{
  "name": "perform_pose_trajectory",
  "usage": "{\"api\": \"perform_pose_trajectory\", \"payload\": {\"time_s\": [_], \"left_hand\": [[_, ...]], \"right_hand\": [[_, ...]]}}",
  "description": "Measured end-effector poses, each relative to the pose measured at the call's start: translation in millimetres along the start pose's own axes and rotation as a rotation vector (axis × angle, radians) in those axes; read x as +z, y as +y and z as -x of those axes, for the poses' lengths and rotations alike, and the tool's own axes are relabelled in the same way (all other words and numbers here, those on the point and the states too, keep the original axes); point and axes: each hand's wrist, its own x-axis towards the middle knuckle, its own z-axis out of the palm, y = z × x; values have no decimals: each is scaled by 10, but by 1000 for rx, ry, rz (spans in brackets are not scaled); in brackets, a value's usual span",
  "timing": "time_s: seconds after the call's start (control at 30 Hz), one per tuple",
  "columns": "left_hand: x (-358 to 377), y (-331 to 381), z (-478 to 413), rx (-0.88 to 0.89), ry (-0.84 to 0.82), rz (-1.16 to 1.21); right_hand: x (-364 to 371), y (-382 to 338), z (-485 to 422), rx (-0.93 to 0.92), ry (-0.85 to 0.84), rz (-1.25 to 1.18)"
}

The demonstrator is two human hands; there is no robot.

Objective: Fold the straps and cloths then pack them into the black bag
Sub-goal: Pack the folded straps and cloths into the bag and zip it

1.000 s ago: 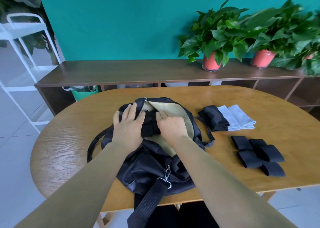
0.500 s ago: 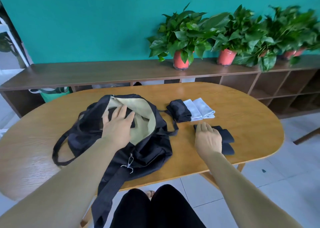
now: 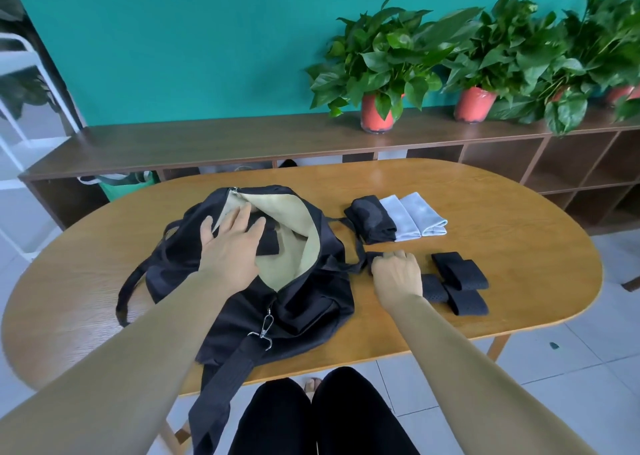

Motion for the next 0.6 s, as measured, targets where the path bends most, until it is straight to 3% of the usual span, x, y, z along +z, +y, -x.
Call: {"api": "perform_pose_trajectory", "payload": {"time_s": [0.17, 0.37, 0.5, 0.6], "left_hand": [[-1, -166, 15, -13, 9, 4], [-82, -349, -1, -34, 29, 11], [-126, -478, -47, -43, 39, 3], [-109, -547, -89, -49, 50, 17]], "right_hand": [[-84, -82, -6, -47, -10, 0], [-156, -81, 65, 151, 73, -18], [-373, -116, -46, 245, 269, -4], [-596, -268, -230, 196, 493, -24]]}}
